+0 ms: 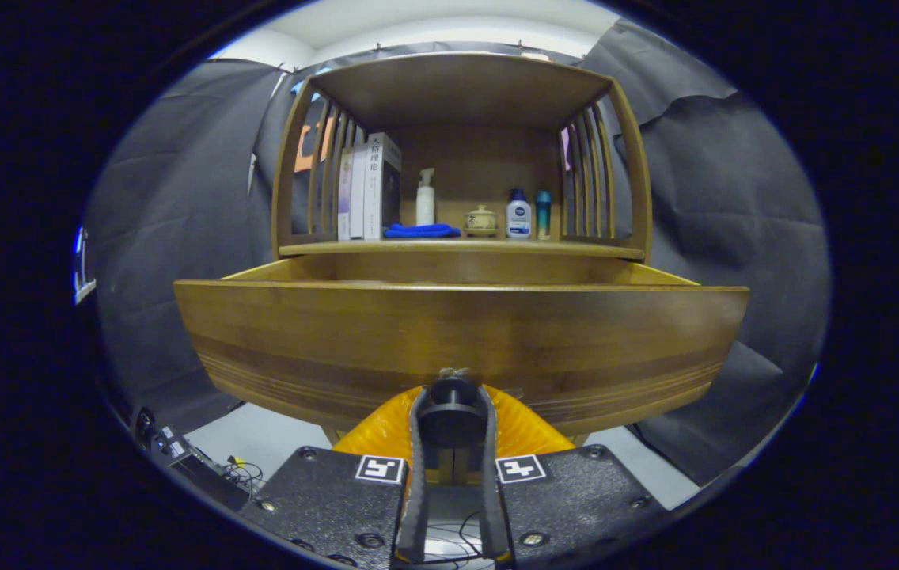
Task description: Pull open the drawer, take out the items inside it, and place them on the countertop above the cabinet.
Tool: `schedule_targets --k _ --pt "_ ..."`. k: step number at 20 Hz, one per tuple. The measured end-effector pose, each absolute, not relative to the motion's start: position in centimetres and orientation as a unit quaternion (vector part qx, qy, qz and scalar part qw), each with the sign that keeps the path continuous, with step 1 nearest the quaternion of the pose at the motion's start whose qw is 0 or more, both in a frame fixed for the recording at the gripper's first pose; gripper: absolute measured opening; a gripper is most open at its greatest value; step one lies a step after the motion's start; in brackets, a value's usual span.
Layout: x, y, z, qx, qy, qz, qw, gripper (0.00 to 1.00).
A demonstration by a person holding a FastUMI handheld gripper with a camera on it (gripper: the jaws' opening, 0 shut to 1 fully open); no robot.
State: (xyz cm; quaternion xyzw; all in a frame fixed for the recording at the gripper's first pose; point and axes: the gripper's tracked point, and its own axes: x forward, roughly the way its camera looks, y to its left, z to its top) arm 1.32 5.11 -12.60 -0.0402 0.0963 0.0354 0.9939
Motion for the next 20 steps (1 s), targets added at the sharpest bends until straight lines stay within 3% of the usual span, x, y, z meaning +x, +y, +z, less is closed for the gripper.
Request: schedule_targets --k 2,6,11,20 --pt "1.3 5.2 -12.6 -0.048 0.1 0.043 0.993 0.3" --pt "-0.4 4.8 -12.3 -0.047 0.115 0.068 0.99 0.47" --pt "-3.0 2.8 -9.0 -0.049 0.114 0.075 0.989 0.99" --pt "0.8 1.5 3.3 -0.064 0.088 0.072 0.991 0.99"
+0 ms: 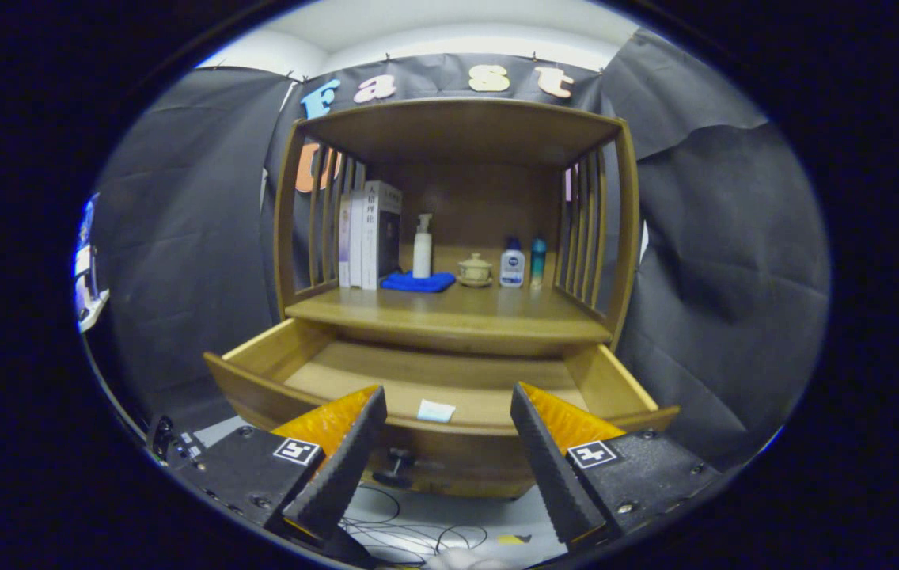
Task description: Pull open the drawer, take out the items inside it, and place them on the countertop above the cabinet.
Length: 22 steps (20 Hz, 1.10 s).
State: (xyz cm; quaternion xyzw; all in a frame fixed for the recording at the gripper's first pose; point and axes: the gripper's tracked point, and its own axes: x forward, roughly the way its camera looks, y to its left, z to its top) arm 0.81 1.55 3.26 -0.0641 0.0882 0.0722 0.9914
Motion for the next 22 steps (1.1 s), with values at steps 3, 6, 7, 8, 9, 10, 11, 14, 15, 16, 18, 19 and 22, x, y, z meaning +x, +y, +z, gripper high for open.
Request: schedule_targets --k 3,6,7,8,9,10,11,14,15,16,18,19,22 --pt "4.1 2.2 6.1 -0.059 0.103 0.074 0.99 0.98" --pt "7.6 3.5 7.2 -0.05 0.14 0.079 0.986 0.98" --pt "8.7 3.8 7.0 -0.053 0.162 0.079 0.982 0.98" --pt "9.6 3.9 6.8 -0.06 0.182 0.08 0.978 0.98" --pt "10.6 4.1 6.3 -0.071 0.201 0.081 0.974 0.98" --pt "11.5 4.6 5.7 -0.081 0.226 0.085 0.967 0.98" --pt "12.4 5.1 4.7 -0.084 0.253 0.089 0.96 0.98" --pt "13.6 5.4 2.0 -0.074 0.337 0.092 0.934 0.98" --pt "14.1 5.4 1.0 -0.084 0.355 0.084 0.927 0.97" --pt "14.1 5.7 0.0 -0.09 0.372 0.088 0.919 0.97" --pt "13.8 6.4 -2.0 -0.082 0.414 0.092 0.902 0.96" --pt "13.6 6.3 -2.9 -0.082 0.436 0.092 0.892 0.96" --pt "12.9 6.3 -5.1 -0.07 0.487 0.078 0.867 0.96"
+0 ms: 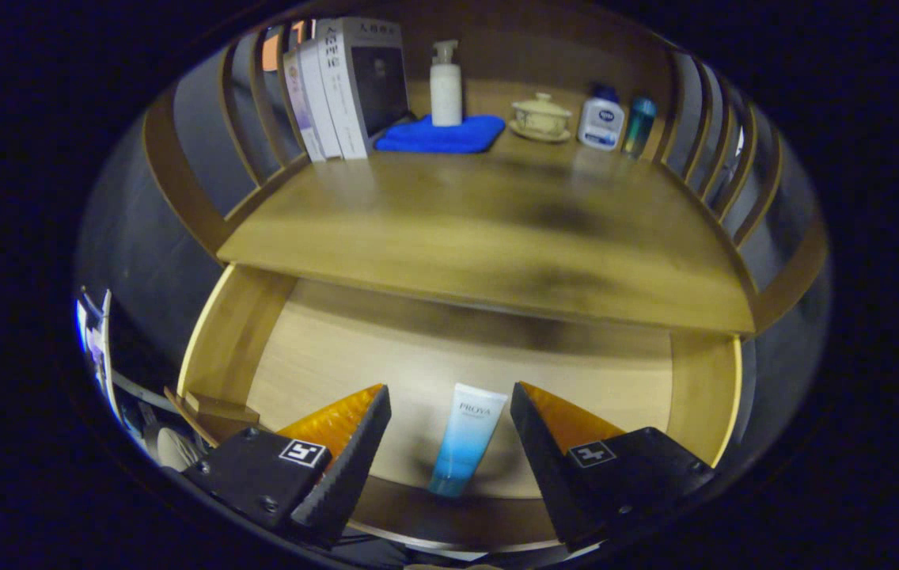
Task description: Pull open the drawer, take out the items inside it, and place them on the countertop above the cabinet.
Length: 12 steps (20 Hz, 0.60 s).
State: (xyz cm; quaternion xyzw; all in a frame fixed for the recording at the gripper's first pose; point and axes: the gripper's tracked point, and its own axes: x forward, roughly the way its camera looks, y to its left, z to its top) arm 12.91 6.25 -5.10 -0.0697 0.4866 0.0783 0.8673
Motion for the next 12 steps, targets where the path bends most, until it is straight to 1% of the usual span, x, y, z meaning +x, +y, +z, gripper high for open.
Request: schedule_targets --k 3,5,10,12 --pt "12.5 6.1 -7.7 -0.053 0.535 0.052 0.842 0.96" --pt "11.9 6.0 -9.1 -0.044 0.564 0.035 0.824 0.92" --pt "10.6 4.8 -10.7 -0.038 0.594 0.004 0.804 0.91" --pt "10.5 4.7 -11.1 -0.039 0.6 -0.001 0.799 0.89"
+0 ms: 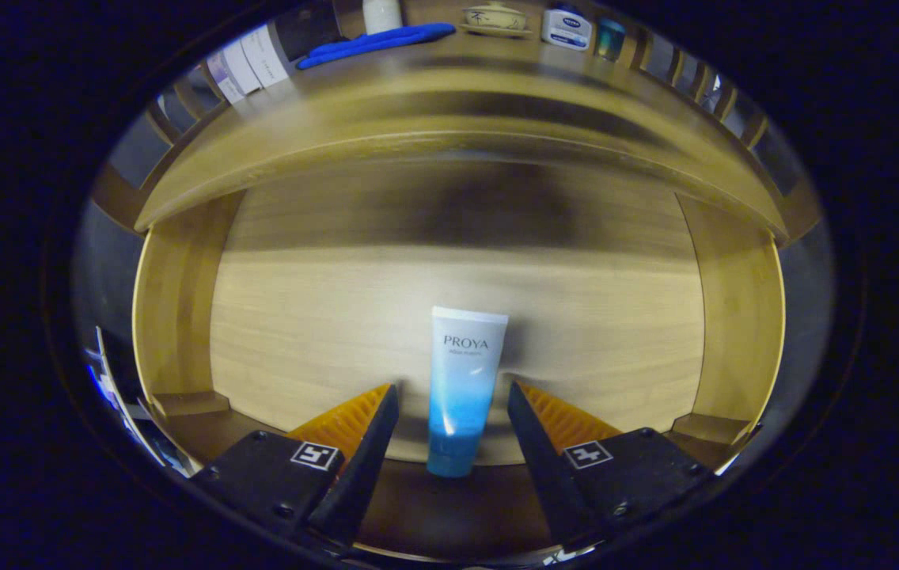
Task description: Pull open the drawer, take out the items inside it, and place them on the countertop above the cabinet.
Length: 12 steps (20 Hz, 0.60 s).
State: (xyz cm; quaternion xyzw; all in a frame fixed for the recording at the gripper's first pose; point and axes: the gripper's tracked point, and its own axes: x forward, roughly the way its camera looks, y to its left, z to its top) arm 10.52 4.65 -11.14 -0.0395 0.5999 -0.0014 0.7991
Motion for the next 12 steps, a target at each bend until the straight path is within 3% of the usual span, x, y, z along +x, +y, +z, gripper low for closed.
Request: schedule_targets --k 5,7,12 --pt "10.3 4.0 -12.5 -0.05 0.606 -0.007 0.793 0.66" --pt "10.6 4.2 -12.5 -0.04 0.599 -0.004 0.8 0.5" --pt "10.4 4.0 -10.7 -0.018 0.58 0.004 0.814 0.44"
